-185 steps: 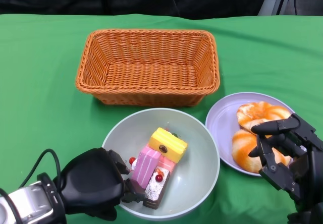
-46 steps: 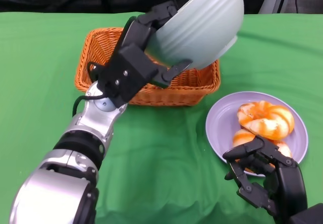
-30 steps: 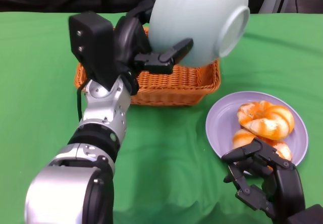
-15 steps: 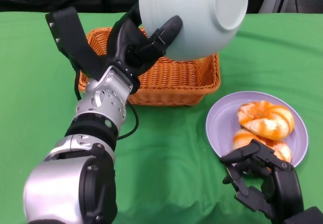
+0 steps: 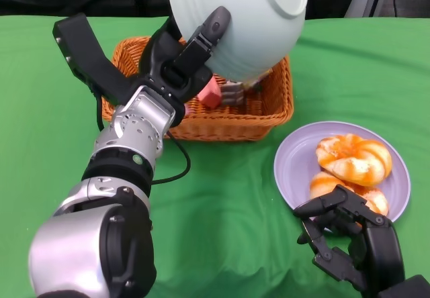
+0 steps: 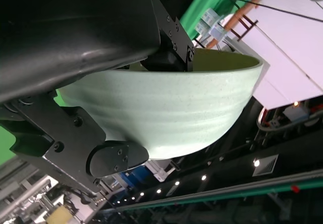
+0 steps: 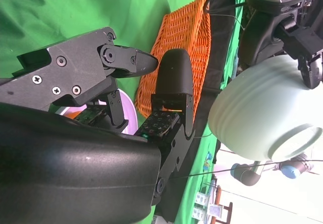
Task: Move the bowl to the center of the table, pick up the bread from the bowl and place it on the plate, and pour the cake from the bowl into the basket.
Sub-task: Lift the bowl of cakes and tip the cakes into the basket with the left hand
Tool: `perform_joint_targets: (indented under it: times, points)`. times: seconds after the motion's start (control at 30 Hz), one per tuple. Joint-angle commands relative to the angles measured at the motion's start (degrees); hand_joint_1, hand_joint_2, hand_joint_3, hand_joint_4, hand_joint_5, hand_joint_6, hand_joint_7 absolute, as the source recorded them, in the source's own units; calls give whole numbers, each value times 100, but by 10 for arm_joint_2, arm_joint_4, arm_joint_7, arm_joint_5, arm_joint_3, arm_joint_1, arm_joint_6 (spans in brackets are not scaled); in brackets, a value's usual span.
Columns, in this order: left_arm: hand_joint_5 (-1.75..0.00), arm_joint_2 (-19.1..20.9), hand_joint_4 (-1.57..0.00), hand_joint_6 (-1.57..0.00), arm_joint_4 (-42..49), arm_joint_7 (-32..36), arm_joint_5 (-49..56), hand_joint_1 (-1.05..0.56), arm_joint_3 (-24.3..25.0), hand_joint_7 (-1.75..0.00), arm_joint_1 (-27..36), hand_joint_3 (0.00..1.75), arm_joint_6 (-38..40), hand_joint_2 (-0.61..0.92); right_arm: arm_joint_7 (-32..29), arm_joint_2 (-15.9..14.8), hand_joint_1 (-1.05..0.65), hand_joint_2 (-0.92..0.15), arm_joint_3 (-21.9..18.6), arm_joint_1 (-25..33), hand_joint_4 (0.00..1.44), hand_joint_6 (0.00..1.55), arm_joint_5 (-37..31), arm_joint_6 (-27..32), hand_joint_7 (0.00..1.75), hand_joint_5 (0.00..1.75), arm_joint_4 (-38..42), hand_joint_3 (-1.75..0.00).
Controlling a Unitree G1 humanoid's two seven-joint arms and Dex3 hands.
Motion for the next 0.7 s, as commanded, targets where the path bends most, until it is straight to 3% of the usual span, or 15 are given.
perform_joint_targets:
  times: [0.03,0.47,0.67,0.7]
  points:
    - [-175,4,-67,-58,-10,18,-19,-12,15,-170,-29,85,19,89,1,-8,-11,-73,-2,0,73,72,4,-10,119,149,4,-61]
    - [-175,2,-66,-57,-26,8,1,-12,-7,-170,-19,93,0,84,-1,-8,-12,-74,-2,0,73,72,0,-12,118,148,4,-58]
    - [-173,1,-68,-66,-60,-55,53,-11,-66,-158,0,90,-80,85,-5,-6,-13,-73,-3,0,73,72,-1,-11,118,149,3,-58]
    - [-170,2,-72,-71,-67,-66,68,-10,-81,-156,3,106,-102,71,-7,-6,-14,-73,-3,-1,73,72,-4,-12,118,149,4,-58]
